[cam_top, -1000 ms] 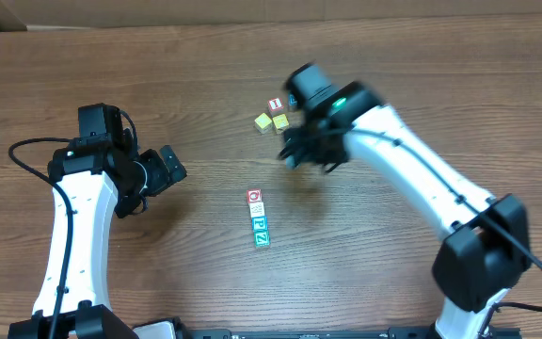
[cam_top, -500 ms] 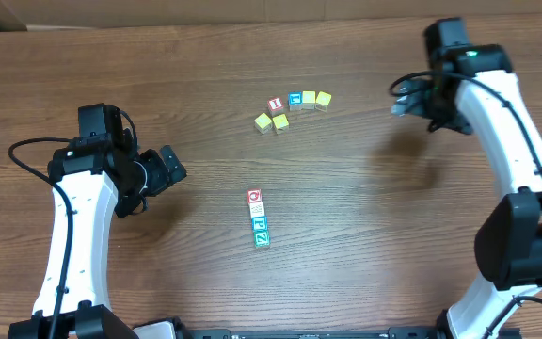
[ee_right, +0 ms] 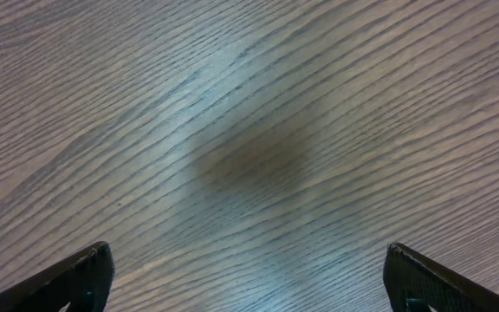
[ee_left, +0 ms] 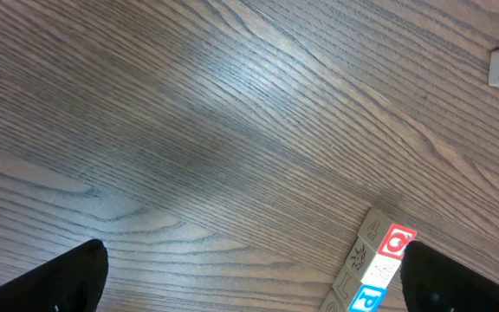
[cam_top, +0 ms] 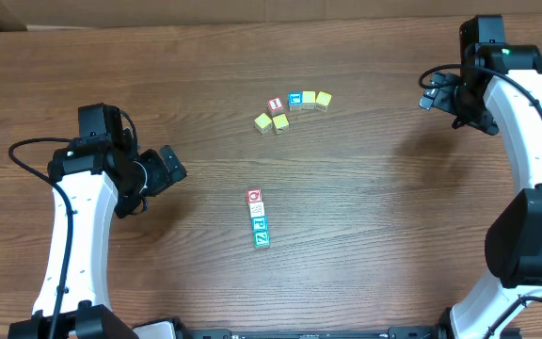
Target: Flip 4 blocks
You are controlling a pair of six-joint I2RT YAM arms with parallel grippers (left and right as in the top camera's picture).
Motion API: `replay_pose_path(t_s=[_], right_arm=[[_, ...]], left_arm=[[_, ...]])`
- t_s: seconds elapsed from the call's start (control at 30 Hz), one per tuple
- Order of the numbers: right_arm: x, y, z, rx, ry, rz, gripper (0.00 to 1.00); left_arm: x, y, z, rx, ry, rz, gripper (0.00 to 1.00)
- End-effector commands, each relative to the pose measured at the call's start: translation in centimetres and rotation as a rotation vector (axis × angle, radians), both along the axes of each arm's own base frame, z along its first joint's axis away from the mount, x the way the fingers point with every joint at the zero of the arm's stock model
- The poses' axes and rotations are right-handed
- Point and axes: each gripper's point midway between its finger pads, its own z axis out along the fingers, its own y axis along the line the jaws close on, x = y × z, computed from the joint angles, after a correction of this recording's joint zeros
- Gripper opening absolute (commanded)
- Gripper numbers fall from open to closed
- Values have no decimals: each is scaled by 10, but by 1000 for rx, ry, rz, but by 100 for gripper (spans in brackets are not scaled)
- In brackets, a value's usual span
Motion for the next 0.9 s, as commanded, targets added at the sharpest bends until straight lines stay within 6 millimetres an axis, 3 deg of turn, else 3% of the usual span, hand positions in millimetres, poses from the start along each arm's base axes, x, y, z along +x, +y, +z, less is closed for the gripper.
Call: replay_pose_path(t_s=[0.0, 0.17, 0.27, 0.43, 0.57, 0.7, 0.87], right_arm=[[4, -1, 19, -14, -51, 9, 100], [4, -1, 18, -14, -50, 9, 100], [2, -3, 33, -16, -86, 4, 100], [-8, -3, 84, -20, -213, 3, 100], [-26, -2, 136, -25, -346, 2, 100], [-51, -2, 186, -30, -484, 1, 100], [-83, -1, 233, -35, -622, 0, 100]], left_arm=[[-1, 1, -3, 2, 8, 3, 100], [-1, 1, -3, 2, 8, 3, 100], [-1, 1, -3, 2, 8, 3, 100], [-1, 1, -3, 2, 8, 3, 100], [-1, 1, -3, 2, 8, 3, 100], [-1, 1, -3, 2, 8, 3, 100], [-1, 1, -3, 2, 8, 3, 100]])
